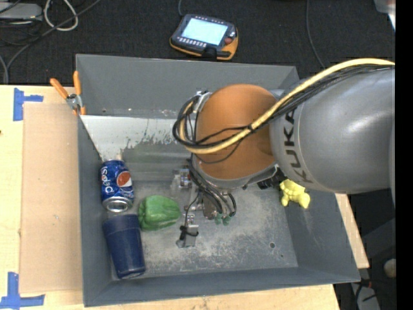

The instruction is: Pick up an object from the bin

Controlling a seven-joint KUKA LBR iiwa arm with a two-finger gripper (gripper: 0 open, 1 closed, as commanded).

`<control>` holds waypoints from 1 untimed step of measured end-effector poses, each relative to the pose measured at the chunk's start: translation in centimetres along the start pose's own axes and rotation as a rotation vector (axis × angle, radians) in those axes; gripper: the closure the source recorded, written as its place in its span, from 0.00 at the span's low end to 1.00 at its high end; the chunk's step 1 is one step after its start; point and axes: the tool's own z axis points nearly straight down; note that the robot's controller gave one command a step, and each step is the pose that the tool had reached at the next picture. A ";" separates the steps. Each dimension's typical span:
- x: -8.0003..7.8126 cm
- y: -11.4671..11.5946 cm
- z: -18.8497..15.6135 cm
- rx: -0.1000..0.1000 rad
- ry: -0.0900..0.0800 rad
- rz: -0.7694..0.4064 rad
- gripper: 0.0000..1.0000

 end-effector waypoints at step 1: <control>-0.2 -0.1 -0.4 -0.001 -0.008 0.006 0.00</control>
Offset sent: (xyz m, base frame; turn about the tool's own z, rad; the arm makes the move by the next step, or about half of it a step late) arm 0.0696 0.0016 -0.1410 0.0193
